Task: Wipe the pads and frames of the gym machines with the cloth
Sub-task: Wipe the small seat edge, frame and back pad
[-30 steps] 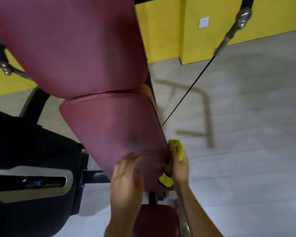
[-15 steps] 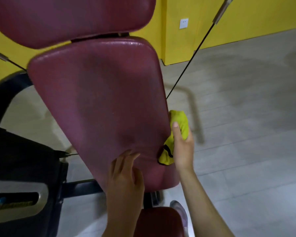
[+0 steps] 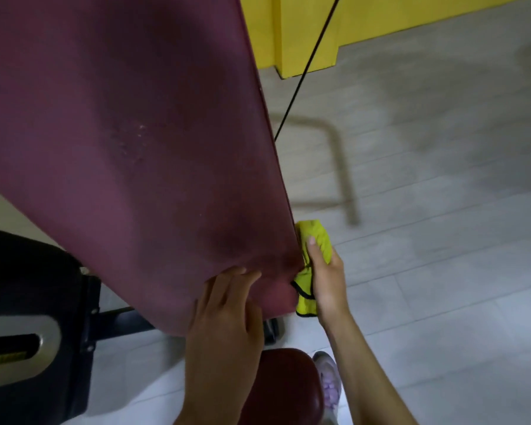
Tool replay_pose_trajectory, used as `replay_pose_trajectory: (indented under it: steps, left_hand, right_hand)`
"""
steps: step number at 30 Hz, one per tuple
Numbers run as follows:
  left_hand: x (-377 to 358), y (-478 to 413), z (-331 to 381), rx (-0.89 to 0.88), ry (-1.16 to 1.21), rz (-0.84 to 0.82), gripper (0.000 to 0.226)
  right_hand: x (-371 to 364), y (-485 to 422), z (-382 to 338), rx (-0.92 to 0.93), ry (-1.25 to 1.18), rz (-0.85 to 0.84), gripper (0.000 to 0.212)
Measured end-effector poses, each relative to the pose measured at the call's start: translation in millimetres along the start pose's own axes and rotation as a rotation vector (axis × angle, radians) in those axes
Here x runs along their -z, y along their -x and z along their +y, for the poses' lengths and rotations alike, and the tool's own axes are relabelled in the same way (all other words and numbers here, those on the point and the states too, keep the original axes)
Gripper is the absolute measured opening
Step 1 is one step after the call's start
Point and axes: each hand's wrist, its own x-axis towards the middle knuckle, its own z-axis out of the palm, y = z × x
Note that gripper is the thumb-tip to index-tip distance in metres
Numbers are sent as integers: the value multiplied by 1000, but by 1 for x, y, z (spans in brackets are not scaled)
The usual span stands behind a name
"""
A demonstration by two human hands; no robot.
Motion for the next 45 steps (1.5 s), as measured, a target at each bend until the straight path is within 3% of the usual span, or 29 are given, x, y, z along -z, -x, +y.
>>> replay_pose_trajectory:
  steps: [5,9,11,18,25,30,32,34,36,38,39,40,42,43,45]
  left_hand:
    - [-19,9,-2,31,-57,-67,46]
    - [-30,19,-15,63,-47,-46,44]
    - [-36,24,-23,65,-54,-53,42]
    - [-46,33,-47,22,-59,-102,42]
    - [-41,48,-57,2,1,-117,41]
    - [-41,58,-63,0,4,-134,41]
    - [-39,60,-65,7,8,-136,41]
    - [-39,62,-70,12,8,-133,41]
    - [-41,65,-76,16,11,-121,42]
    - [-45,70,-83,22,7,-97,41]
    - [-47,72,-86,22,-1,-87,40]
    - [-47,75,-89,20,-9,-80,40]
    - [-45,79,-96,18,-21,-79,39]
    - [-42,80,-98,20,-27,-93,39]
    - [-32,80,-104,45,-34,-125,40]
  right_hand:
    - [-14,-8,-22,153,-32,-66,29]
    - [9,-26,37,-80,-65,37,34]
    - [21,-28,64,-189,-134,57,26]
    - [48,-31,116,-315,-159,-1,23]
    - [30,-27,59,-149,-255,-134,42]
    - [28,-18,80,-6,-55,8,31]
    - [36,-13,107,-83,-1,129,25]
    - [44,-4,135,-132,-105,177,31]
    - [44,-3,157,-311,-153,188,36]
    - [37,1,230,-513,-63,-131,28]
    - [39,-6,280,-644,37,-243,35]
    - [35,-14,321,-716,74,-190,40]
    - [-4,12,332,-725,-75,53,42]
    - [-24,24,330,-763,-297,190,49]
    - [-63,65,250,-651,-634,299,52]
